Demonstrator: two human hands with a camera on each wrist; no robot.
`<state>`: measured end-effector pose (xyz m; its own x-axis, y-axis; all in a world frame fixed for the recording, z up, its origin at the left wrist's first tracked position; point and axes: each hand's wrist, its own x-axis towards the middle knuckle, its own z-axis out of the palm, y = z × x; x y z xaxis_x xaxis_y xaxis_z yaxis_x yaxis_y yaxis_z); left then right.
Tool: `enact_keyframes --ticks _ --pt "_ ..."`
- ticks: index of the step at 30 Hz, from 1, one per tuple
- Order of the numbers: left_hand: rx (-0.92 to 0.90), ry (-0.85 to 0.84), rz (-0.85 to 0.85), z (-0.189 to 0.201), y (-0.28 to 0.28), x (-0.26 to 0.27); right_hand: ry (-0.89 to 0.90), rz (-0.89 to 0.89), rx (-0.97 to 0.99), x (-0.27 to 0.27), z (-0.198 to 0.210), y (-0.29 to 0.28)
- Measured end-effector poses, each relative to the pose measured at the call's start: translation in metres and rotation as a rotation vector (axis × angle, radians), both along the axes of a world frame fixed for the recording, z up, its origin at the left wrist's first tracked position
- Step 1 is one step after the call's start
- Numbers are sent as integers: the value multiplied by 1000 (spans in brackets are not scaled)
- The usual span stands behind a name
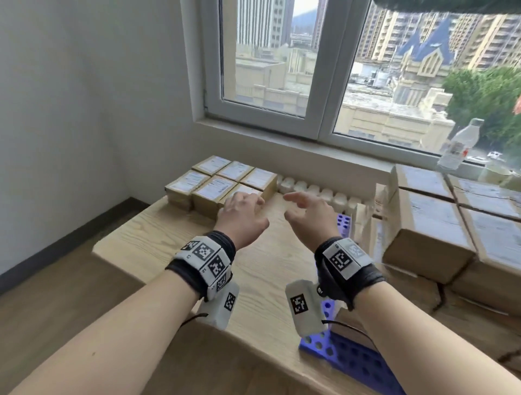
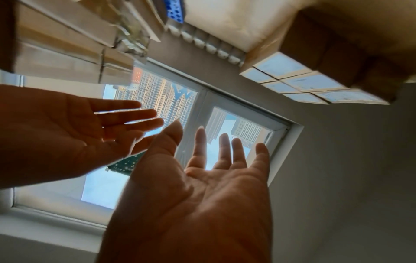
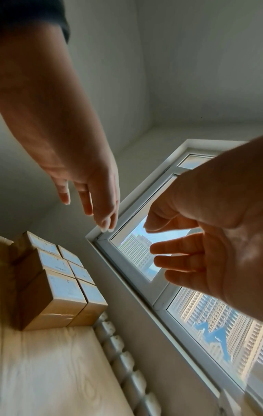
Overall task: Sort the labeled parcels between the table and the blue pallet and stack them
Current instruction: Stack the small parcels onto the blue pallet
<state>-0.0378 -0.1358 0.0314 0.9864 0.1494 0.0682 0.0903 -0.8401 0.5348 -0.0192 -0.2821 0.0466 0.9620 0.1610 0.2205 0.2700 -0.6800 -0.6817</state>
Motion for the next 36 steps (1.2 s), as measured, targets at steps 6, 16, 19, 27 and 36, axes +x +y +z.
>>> enact_keyframes --ticks 6,16,19,27,36 --pt "11 84 28 -20 75 7 79 -9 25 17 -24 59" --pt "-89 136 101 -44 147 61 156 40 44 87 -61 126" --pt "-83 162 120 -48 166 91 196 40 70 123 -72 141" --pt "-170 245 148 -67 208 172 327 7 153 203 -100 169" --pt "-257 255 207 -90 274 233 430 -70 180 251 -122 227"
